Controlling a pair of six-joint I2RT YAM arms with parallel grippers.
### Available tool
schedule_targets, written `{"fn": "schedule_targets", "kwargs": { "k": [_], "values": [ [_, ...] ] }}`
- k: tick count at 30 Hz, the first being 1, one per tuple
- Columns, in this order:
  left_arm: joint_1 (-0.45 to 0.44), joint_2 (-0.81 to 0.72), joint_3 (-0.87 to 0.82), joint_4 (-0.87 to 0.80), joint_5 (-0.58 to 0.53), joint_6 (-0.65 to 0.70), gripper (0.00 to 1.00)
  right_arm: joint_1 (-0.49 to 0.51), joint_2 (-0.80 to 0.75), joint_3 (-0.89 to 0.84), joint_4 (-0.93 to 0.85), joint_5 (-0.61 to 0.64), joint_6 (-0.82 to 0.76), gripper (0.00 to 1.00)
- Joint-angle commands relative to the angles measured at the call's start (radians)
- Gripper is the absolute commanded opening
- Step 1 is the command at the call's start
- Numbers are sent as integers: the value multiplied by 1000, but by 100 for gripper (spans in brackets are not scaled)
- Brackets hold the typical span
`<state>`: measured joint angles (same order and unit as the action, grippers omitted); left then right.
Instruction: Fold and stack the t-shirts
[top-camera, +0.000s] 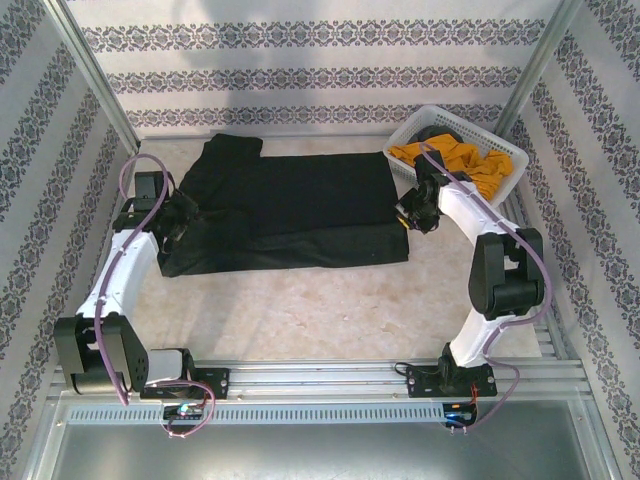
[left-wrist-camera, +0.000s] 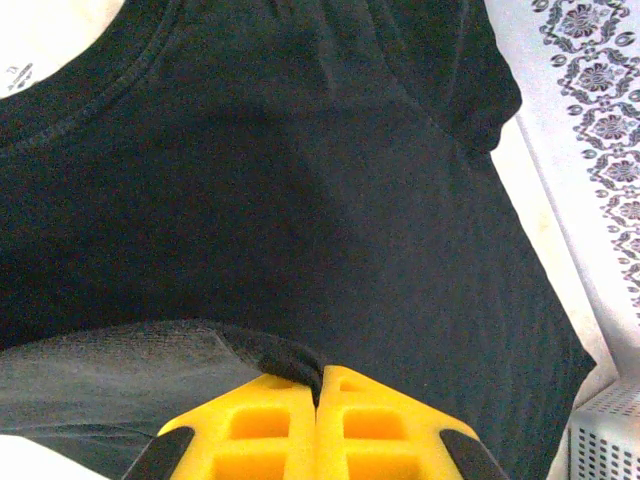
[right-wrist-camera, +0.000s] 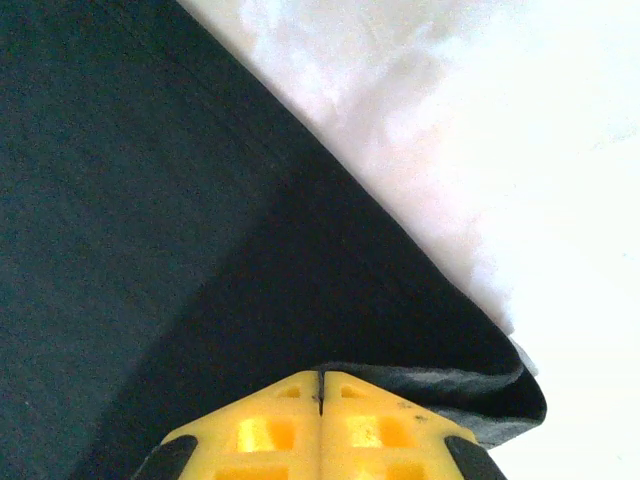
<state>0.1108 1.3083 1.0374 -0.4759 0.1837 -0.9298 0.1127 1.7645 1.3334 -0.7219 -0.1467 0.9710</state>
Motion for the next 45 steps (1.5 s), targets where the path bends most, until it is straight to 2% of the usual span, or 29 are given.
{"fn": "schedule_targets", "kwargs": {
  "k": [1,27,30,31,32,34,35,36,39,42,45],
  "values": [
    [19,26,38,56,20,55,0,-12,36,49,-21,36,8,0],
    [64,256,154,132,52,137,0,-24,175,173,-32,49,4,0],
    [70,300,182,132,69,152,0,-27,199,202,-18,22,-20,0],
    [73,315,194,126,75,160,1,-28,213,225,-22,9,-40,0],
    [77,327,204,118,77,166,9,-29,224,249,-36,3,-58,4],
    [85,342,229,88,77,179,39,-31,234,298,-82,9,-101,26],
    [88,339,236,69,67,186,51,-33,225,302,-91,12,-114,33],
    [90,332,245,40,50,198,57,-34,205,293,-92,22,-124,38],
    [99,272,229,-30,4,218,60,-39,118,211,-67,36,-138,46],
    [111,181,146,-93,-45,188,59,-36,33,90,-28,19,-140,47],
    [145,117,33,-145,-40,132,53,-27,-43,-50,38,-23,-142,44]
  ]
}}
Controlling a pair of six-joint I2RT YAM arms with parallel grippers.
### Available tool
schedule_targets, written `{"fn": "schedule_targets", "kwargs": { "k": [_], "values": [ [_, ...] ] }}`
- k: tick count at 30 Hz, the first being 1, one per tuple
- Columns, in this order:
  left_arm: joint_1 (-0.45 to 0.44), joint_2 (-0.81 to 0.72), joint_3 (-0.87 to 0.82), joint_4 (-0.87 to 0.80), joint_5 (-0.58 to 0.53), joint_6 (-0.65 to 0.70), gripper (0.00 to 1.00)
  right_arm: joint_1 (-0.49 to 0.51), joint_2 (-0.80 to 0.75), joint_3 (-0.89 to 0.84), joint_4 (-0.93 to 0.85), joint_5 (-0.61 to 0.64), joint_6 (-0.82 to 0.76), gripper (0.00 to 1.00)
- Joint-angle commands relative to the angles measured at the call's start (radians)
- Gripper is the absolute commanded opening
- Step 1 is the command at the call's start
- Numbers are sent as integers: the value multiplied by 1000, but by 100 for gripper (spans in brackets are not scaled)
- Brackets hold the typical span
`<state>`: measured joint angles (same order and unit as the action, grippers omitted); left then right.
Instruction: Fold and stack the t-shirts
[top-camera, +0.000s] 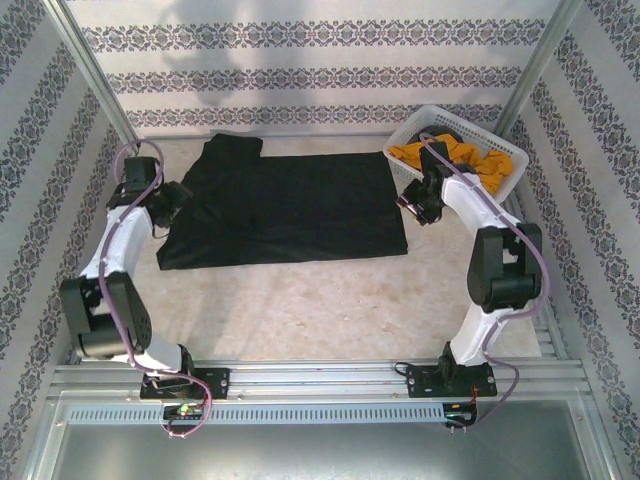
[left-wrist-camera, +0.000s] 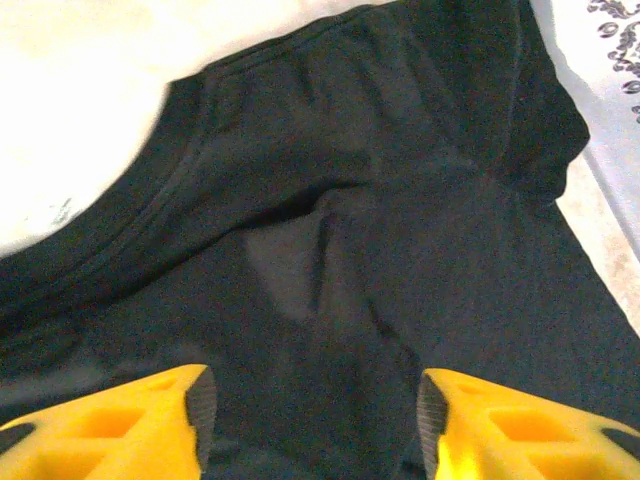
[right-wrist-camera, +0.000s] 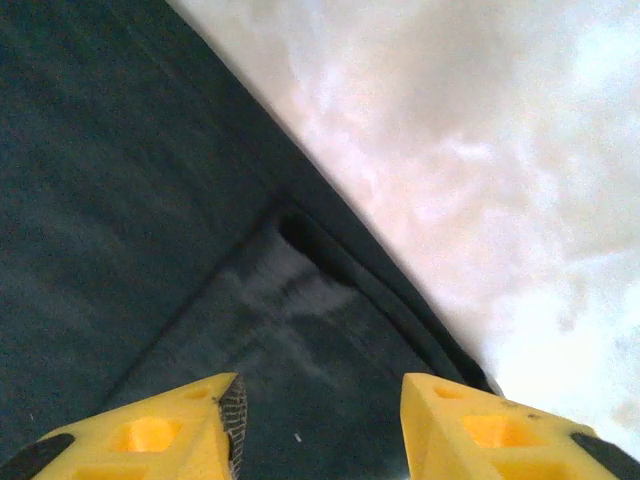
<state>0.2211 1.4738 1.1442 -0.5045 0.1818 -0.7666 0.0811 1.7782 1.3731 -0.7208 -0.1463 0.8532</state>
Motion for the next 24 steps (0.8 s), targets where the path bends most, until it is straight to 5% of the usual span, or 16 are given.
{"fn": "schedule_targets", "kwargs": {
  "k": [1,6,10,24],
  "values": [
    [52,-62,-110,-125,-31,-48,51,7,-78,-135,60,-38,-21,43],
    [129,-62,-215,-109,25,-87,48,16,-112,-270,116,-93,-7,43],
    [147,-3,-193,-214,-31,-79,52,1,-87,-317,122,-113,13,46],
    [212,162,-199,-96,-2,-86,51,-15,3,-312,138,-93,53,42]
  ]
}}
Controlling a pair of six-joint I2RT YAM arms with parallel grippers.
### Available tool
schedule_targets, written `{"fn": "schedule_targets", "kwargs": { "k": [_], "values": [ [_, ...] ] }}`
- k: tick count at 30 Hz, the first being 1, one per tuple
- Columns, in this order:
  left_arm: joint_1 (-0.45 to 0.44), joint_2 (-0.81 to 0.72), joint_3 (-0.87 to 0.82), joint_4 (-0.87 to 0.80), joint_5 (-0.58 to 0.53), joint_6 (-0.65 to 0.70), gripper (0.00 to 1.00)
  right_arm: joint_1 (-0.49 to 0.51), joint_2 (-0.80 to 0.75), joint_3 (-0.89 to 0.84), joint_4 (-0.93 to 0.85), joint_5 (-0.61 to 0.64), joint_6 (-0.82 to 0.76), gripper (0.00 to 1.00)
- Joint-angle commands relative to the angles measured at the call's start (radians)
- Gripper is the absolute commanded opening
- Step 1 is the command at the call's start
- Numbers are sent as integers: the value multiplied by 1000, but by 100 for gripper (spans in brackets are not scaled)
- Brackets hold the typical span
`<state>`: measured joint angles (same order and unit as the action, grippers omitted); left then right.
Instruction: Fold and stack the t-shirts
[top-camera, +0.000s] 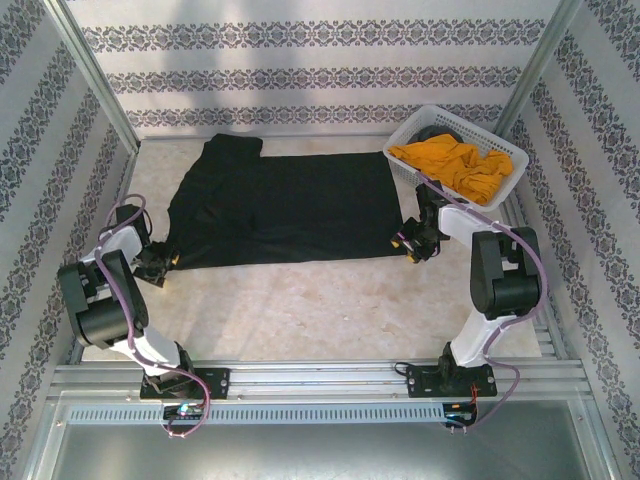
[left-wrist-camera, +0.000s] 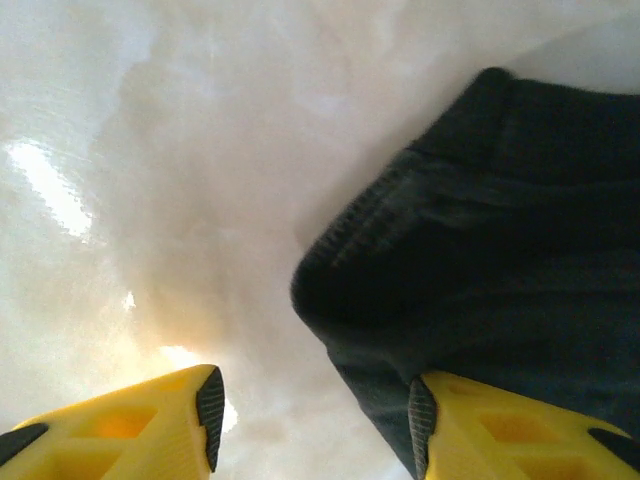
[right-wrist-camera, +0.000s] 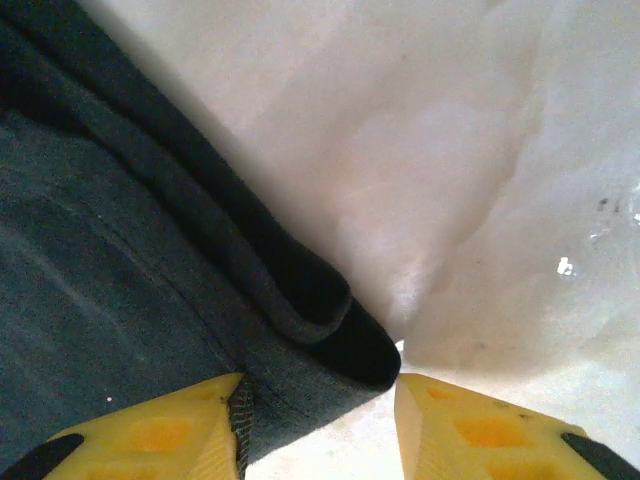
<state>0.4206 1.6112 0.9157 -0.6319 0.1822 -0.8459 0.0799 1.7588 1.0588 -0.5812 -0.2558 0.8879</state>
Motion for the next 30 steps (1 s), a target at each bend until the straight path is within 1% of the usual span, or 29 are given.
{"fn": "schedule_targets", "kwargs": {
  "k": [1,3,5,8,9,12,13,14,15,16,19,24,30],
  "values": [
    [14,42,38,38,-4,-8,50,-14,34,8,-2,22,16,42],
    [19,72,53,49,-3,-7,48,-13,57,23,1,28,16,41],
    [24,106,71,52,-8,-2,45,-10,83,48,-9,33,14,37],
    [33,136,89,58,-19,-7,37,-2,110,78,-28,45,19,28],
    [37,141,92,60,-23,-10,34,1,114,83,-30,48,20,24],
    [50,148,98,56,-45,-20,18,12,116,98,-44,72,22,3],
    [56,145,97,54,-53,-25,12,15,114,100,-52,81,22,0],
    [61,137,92,54,-61,-28,5,17,109,100,-62,91,20,0],
    [65,127,86,56,-64,-31,2,18,102,98,-69,100,19,0],
    [67,115,79,56,-63,-34,0,20,92,91,-76,108,20,0],
    [68,64,49,35,-70,-48,0,24,42,62,-99,128,20,0],
    [67,-80,-70,14,-85,-120,0,39,-48,-27,-133,127,26,0],
    [67,-307,-218,-47,-177,-257,0,60,-177,-171,-160,129,38,0]
  ]
}}
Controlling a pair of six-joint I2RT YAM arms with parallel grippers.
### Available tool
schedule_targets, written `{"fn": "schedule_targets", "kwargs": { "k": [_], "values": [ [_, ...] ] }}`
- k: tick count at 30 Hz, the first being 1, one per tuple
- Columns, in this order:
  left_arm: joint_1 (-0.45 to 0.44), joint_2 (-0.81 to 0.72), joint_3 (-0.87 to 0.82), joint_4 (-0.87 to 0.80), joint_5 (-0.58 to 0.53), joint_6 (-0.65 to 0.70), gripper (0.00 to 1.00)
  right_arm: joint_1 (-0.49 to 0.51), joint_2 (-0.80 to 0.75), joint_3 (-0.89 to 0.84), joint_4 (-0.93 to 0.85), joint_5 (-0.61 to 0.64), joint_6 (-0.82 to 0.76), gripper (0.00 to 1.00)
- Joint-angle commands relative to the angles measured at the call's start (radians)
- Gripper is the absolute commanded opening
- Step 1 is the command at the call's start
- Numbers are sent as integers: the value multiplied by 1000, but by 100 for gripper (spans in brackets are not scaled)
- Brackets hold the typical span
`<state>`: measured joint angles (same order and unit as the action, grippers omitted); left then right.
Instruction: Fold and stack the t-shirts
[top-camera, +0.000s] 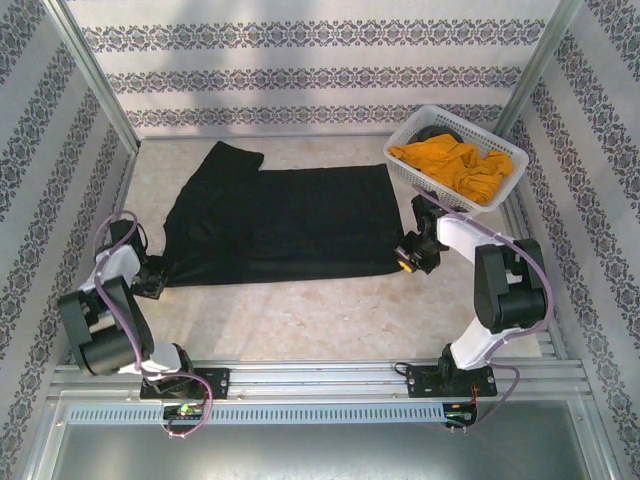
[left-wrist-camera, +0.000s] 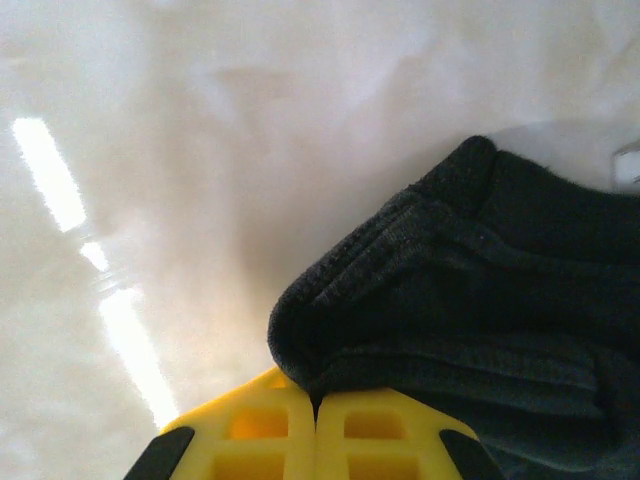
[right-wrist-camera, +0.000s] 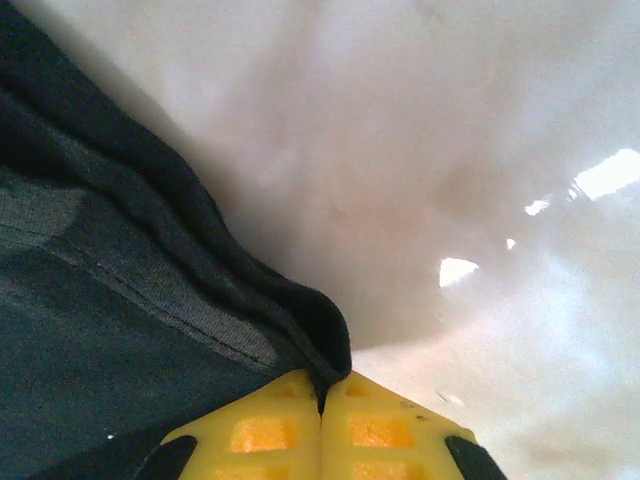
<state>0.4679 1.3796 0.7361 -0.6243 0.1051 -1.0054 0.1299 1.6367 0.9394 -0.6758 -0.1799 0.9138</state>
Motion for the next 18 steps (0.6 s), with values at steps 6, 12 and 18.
{"fn": "schedule_targets", "kwargs": {
  "k": [6,12,18],
  "values": [
    [20,-222,-118,-160,-127,-152,0,14,-216,-199,-131,73,4,0],
    [12,-321,-167,-245,-153,-190,3,5,-391,-357,-148,81,9,0],
    [-13,-361,-108,-254,-183,-140,43,3,-402,-274,-186,109,-51,19]
  ]
}}
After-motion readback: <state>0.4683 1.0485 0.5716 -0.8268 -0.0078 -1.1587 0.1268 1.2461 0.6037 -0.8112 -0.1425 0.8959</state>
